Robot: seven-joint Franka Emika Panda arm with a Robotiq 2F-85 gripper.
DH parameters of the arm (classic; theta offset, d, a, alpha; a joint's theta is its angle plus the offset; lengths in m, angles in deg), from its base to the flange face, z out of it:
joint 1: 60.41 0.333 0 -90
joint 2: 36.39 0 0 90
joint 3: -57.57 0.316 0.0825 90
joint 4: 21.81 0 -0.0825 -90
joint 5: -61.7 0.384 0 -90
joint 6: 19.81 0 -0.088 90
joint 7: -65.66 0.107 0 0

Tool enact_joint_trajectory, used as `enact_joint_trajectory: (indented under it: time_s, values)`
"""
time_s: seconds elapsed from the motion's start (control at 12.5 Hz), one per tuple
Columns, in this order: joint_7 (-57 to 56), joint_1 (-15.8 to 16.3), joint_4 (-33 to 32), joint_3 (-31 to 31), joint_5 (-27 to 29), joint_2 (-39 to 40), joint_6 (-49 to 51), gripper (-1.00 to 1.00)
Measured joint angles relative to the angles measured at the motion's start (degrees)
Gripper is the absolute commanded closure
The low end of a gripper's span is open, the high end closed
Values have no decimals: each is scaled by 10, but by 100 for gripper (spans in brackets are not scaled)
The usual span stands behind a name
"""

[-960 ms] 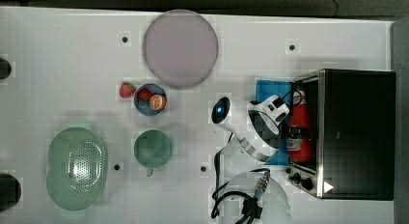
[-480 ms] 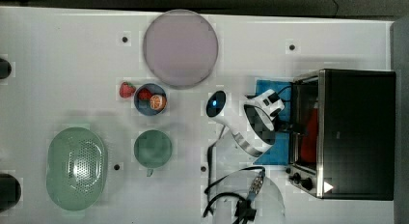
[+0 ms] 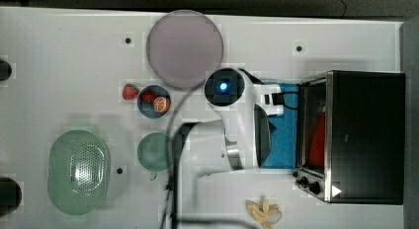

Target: Pick Ketchup from the table and place in oven.

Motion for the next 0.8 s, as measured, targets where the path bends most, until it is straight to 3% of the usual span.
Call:
enact_joint_trajectory:
  time_s: [0.16, 0.4, 0.64, 0.8]
  values:
    - [-2, 10, 37, 19, 116, -55, 43, -100]
    - [-3, 16, 106, 29, 207, -112, 139, -100]
    - [-3, 9, 157, 27, 201, -154, 274, -100]
    - [-3, 7, 173, 29, 191, -174, 309, -100]
